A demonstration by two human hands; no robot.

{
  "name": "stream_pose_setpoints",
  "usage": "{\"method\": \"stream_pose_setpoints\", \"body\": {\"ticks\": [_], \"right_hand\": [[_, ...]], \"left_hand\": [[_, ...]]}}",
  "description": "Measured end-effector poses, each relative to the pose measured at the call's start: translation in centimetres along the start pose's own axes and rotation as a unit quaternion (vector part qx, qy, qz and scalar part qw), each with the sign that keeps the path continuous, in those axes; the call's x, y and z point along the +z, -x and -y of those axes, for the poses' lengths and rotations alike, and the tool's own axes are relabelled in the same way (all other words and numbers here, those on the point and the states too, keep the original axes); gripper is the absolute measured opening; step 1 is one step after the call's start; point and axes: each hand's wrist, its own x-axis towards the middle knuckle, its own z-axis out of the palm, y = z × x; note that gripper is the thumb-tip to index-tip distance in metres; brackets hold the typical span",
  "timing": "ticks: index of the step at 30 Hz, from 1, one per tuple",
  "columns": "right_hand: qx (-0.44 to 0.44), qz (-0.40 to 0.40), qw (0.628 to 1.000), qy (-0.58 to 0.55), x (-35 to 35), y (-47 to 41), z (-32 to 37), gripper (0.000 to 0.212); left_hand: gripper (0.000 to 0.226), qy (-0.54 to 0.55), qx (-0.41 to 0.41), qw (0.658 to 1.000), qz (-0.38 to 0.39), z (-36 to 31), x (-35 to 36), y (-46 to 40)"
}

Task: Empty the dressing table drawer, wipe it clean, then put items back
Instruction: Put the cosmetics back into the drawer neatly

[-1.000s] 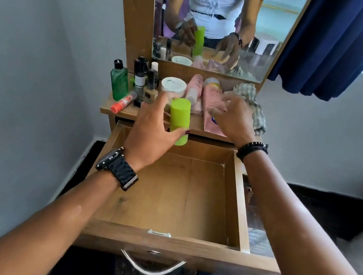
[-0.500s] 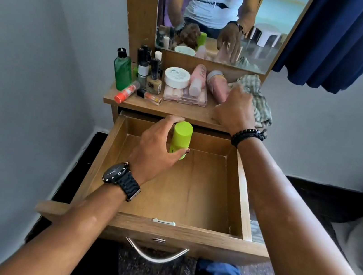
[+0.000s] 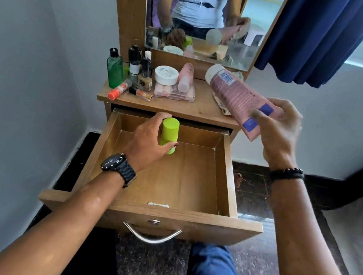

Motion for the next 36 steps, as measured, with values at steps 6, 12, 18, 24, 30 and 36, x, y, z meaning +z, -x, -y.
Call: {"method": "stream_pose_setpoints", "body": {"ticks": [6, 12, 18, 24, 30, 36], "right_hand": [[0.09, 0.064, 0.971, -0.211, -3.1, 1.2, 0.4, 0.039], [0.034, 0.174, 0.98, -0.085, -2.1, 0.9, 0.7, 0.021], [0.011, 0.364, 0.925, 0.107, 1.9, 0.3, -1.0, 0.015], [0.029, 0.402, 0.881, 0.247, 5.0, -0.3, -3.0, 0.014], [0.002, 0.394, 0.852, 0.345, 6.1, 0.4, -5.5, 0.03], [-0.095, 0.399, 0.803, 0.432, 6.6, 1.4, -7.2, 0.054]], "left_hand": [[0.063, -0.005, -0.04, 0.999, 0.021, 0.1, -0.1, -0.1], [0.059, -0.023, -0.037, 0.998, 0.042, 0.4, -0.2, 0.1], [0.057, -0.007, -0.016, 0.998, 0.068, 0.7, 0.4, 0.1], [0.056, -0.011, 0.006, 0.997, 0.078, 1.1, 0.9, 0.0], [0.057, -0.014, 0.007, 0.996, 0.086, 1.0, 1.3, 0.0], [0.058, -0.022, 0.009, 0.994, 0.108, 0.8, 1.4, 0.1]]}}
